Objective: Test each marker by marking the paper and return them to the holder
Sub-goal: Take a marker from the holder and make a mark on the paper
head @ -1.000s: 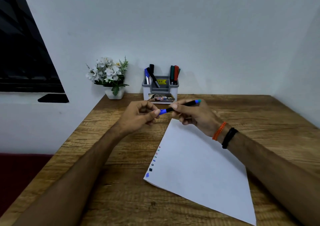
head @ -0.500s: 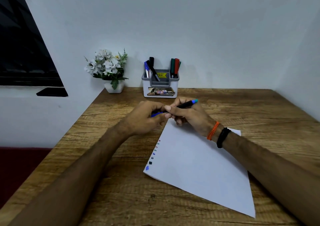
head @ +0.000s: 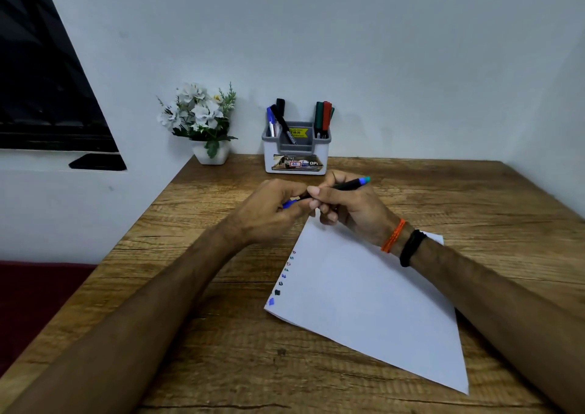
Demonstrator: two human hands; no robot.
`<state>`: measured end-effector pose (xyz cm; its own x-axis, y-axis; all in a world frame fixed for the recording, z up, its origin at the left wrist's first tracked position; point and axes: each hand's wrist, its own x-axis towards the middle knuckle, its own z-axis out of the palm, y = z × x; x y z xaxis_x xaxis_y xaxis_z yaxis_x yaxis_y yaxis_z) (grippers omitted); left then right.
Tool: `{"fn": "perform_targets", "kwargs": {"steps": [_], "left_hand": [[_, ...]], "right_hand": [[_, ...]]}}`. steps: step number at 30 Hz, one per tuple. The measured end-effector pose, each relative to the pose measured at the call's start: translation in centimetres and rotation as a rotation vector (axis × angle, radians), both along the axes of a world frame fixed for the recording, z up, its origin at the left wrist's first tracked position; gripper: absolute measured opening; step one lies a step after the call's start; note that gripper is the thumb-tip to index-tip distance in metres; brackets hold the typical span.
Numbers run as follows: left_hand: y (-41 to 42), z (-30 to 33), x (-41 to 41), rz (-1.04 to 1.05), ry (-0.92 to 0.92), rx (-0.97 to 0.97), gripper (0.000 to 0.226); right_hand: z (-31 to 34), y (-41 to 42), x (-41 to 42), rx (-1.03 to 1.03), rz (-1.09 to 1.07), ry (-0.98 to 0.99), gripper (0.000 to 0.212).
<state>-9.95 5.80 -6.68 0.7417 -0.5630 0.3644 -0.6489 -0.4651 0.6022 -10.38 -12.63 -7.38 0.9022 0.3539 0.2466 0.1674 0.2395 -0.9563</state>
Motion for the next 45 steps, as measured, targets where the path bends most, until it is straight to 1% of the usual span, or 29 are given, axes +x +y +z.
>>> {"fn": "perform_targets", "kwargs": {"steps": [3, 6, 7, 9, 10, 12, 14, 15, 17, 20, 22, 25, 30, 36, 45], "left_hand": [[0.1, -0.1, -0.1, 0.003, 0.024, -0.017, 0.025], [0.1, 0.2, -0.2, 0.051, 0.038, -0.016, 0.014], [0.3, 0.2, -0.2, 0.081, 0.047, -0.007, 0.018], [0.8, 0.3, 0.0, 0.146, 0.068, 0.045, 0.038], [1.1, 0.4, 0.0, 0.181, 0.085, 0.083, 0.045], [1.5, 0.4, 0.2, 0.246, 0.127, 0.157, 0.054], [1.7, 0.3, 0.3, 0.279, 0.158, 0.213, 0.057], [1.8, 0.2, 0.4, 0.282, 0.166, 0.234, 0.057], [1.8, 0.0, 0.4, 0.283, 0.162, 0.271, 0.057], [1.7, -0.2, 0.4, 0.276, 0.148, 0.313, 0.055], [1.6, -0.3, 0.5, 0.272, 0.130, 0.351, 0.057], [1.6, -0.3, 0.7, 0.269, 0.122, 0.386, 0.059], [1.5, -0.2, 0.7, 0.244, 0.066, 0.419, 0.048], [1.4, 0.0, 0.7, 0.244, 0.107, 0.435, 0.052], [1.4, -0.1, 0.7, 0.242, 0.116, 0.429, 0.051]], "right_hand": [[-0.1, -0.2, 0.2, -0.037, -0.025, -0.031, 0.022], [-0.2, -0.4, 0.3, -0.076, -0.120, -0.079, 0.018], [-0.2, -0.4, 0.3, -0.072, -0.161, -0.078, 0.016], [0.0, -0.4, 0.2, -0.062, -0.202, -0.042, 0.011], [0.2, -0.5, 0.1, -0.062, -0.188, -0.018, 0.013], [0.5, -0.8, 0.0, -0.070, -0.123, 0.025, 0.026], [0.6, -1.0, -0.2, -0.085, -0.042, 0.064, 0.034], [0.6, -0.9, -0.4, -0.094, -0.008, 0.077, 0.034], [0.5, -0.7, -0.9, -0.124, 0.000, 0.064, 0.025], [-0.2, -0.2, -1.6, -0.240, -0.102, -0.005, 0.014], [-0.5, 0.0, -1.9, -0.276, -0.107, -0.002, 0.006], [-0.6, 0.2, -2.3, -0.310, -0.060, 0.032, 0.007], [-0.7, 0.3, -2.8, -0.380, -0.013, 0.030, 0.008], [-1.4, 0.4, -2.7, -0.493, -0.064, -0.065, 0.010], [-1.7, 0.5, -2.8, -0.523, -0.073, -0.100, 0.009]]}}
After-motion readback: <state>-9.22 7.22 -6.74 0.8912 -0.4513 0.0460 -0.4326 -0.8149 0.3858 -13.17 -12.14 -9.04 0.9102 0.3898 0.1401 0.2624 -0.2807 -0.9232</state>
